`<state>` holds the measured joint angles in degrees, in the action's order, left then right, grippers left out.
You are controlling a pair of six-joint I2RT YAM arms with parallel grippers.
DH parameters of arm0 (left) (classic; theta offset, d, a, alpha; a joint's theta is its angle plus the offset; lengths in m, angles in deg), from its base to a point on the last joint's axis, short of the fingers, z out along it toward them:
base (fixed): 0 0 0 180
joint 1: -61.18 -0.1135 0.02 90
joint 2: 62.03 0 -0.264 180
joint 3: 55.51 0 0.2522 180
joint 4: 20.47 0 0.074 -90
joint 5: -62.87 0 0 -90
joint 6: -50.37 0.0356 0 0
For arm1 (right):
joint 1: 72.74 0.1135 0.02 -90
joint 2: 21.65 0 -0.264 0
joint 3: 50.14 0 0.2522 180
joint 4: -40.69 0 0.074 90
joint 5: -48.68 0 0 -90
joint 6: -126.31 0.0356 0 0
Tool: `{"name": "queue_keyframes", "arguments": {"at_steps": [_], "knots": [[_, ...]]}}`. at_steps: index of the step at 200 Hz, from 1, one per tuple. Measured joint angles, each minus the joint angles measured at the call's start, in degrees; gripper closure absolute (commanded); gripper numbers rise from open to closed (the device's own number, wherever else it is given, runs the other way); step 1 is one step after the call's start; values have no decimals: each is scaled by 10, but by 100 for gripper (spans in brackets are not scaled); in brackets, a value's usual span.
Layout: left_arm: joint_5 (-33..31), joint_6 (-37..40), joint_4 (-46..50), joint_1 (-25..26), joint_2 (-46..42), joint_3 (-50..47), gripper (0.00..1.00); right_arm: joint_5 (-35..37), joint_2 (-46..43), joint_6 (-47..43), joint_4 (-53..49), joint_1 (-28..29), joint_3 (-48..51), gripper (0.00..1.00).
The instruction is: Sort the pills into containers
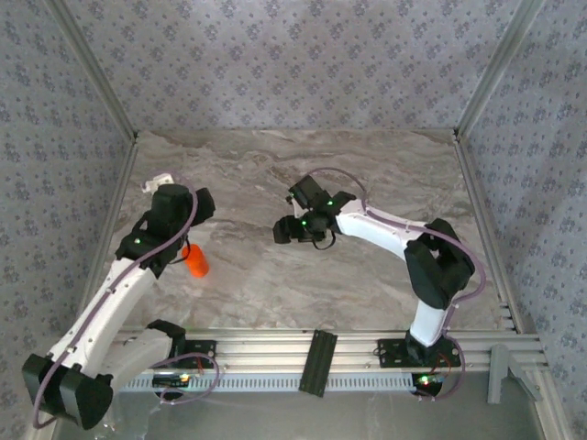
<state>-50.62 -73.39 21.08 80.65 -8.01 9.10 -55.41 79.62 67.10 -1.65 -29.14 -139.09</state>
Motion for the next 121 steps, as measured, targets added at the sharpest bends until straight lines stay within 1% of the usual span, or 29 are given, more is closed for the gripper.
{"name": "queue_keyframes", "arguments": {"at_steps": [27, 56, 96, 121], "knots": [[54, -25, 24, -86, 0, 0, 0, 18, 3, -26, -31, 32, -69, 30], [136, -50, 27, -192, -8, -17, 0, 43, 33, -61, -65, 79, -163, 27], [248, -79, 29, -333, -13, -50, 0, 81, 122, -116, -123, 148, -306, 24], [303, -99, 23, -397, -13, -73, 0, 97, 184, -147, -158, 182, -389, 22]]}}
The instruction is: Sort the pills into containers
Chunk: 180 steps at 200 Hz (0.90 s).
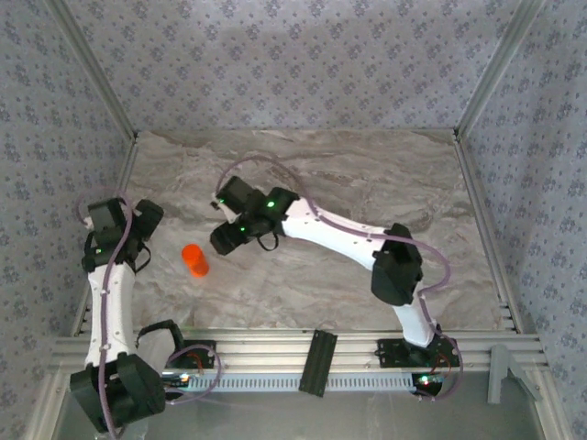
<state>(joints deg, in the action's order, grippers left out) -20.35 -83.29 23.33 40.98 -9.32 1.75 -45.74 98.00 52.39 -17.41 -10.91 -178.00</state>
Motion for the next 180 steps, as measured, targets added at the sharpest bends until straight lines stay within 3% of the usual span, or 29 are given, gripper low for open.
{"name": "queue_keyframes", "arguments": {"at_steps": [21, 65, 180], "knots": [[43, -18, -11, -44, 2, -17, 0, 8, 42, -19, -18, 21, -54, 16], [108, -40, -39, -97, 28, -37, 0, 20, 105, -38, -36, 42, -136, 15], [141, -44, -62, -117, 41, -46, 0, 33, 186, -54, 68, 45, -173, 17]]}}
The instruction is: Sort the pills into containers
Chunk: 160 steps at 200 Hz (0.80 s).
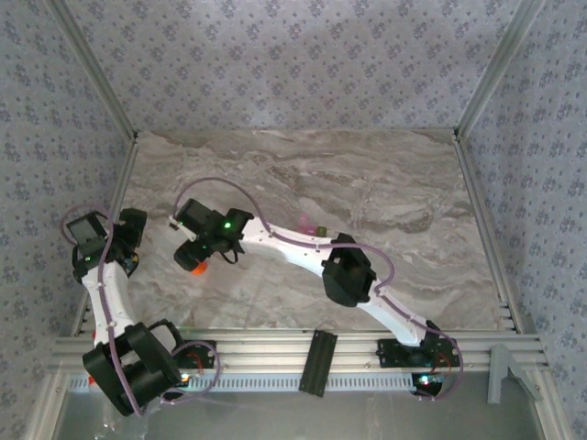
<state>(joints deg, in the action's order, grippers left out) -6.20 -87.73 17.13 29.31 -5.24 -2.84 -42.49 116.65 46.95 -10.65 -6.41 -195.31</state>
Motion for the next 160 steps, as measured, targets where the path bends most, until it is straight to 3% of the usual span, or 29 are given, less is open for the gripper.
{"name": "queue_keyframes", "arguments": {"at_steps": [101, 160], "knots": [[14, 0, 0, 0, 0, 0, 0, -13, 45, 0, 26, 3, -17, 22], [35, -5, 0, 0, 0, 0, 0, -31, 49, -1, 30, 1, -20, 55]]}}
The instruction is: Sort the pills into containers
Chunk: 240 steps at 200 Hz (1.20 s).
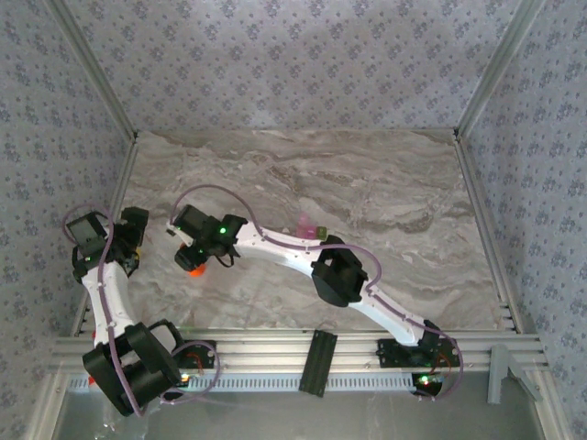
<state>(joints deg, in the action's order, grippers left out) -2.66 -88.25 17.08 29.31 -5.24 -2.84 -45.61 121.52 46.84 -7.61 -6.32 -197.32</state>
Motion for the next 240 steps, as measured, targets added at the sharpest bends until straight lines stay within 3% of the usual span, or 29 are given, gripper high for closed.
{"name": "queue_keyframes", "arguments": {"at_steps": [51, 93, 124, 177, 240], "knots": [[41, -10, -5, 0, 0, 0, 0, -11, -9, 1, 1, -3, 13, 65], [46, -23, -28, 20, 0, 1, 0, -16, -113, 8, 7, -39, 130, 64], [2, 0, -22, 134, 8, 37, 1, -15, -231, 22, 12, -110, 216, 65], [-85, 77, -33, 328, 64, 128, 1, -17, -387, 30, -14, -249, 281, 64], [-126, 234, -100, 530, 157, 184, 1, -89, -507, 25, -70, -402, 331, 64]]}}
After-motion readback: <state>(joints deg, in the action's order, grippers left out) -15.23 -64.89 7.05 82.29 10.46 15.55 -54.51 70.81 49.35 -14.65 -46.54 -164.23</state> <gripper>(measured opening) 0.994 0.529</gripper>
